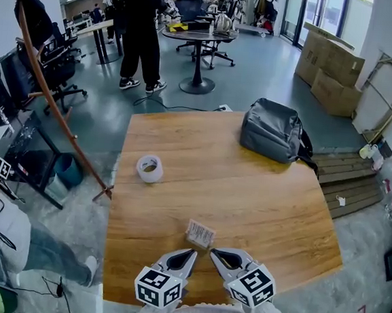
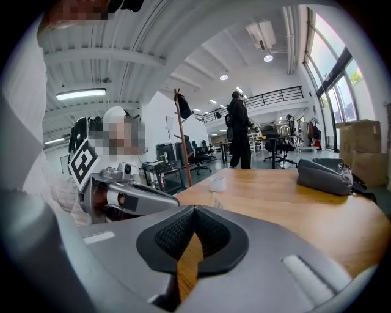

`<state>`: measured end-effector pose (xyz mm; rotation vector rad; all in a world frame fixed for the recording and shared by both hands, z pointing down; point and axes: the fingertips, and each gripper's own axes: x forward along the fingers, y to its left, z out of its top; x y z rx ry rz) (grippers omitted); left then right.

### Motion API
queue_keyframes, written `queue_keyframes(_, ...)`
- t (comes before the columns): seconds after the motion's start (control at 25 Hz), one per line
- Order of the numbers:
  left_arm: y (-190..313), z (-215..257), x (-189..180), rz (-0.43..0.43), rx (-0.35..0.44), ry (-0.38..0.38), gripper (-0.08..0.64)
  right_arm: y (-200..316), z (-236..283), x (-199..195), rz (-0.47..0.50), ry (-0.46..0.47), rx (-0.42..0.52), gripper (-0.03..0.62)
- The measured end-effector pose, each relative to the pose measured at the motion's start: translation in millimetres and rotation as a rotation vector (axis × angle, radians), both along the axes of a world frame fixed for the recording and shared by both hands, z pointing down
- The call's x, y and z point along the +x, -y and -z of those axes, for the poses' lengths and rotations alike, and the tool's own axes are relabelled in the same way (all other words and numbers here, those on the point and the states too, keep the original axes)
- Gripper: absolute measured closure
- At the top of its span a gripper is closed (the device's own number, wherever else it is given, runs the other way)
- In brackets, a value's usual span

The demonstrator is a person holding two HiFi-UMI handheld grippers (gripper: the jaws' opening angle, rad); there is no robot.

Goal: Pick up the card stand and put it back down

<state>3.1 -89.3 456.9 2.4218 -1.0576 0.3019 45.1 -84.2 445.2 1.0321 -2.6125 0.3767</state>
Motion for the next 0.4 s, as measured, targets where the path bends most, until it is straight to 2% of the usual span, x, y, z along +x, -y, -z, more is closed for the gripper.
queue_keyframes(0.4, -2.3, -0.3, -2.2, 0.01, -0.01, -0.026, 0.552, -6.0, -10.4, -6.7, 0.039, -0.008, -0.041, 0.594)
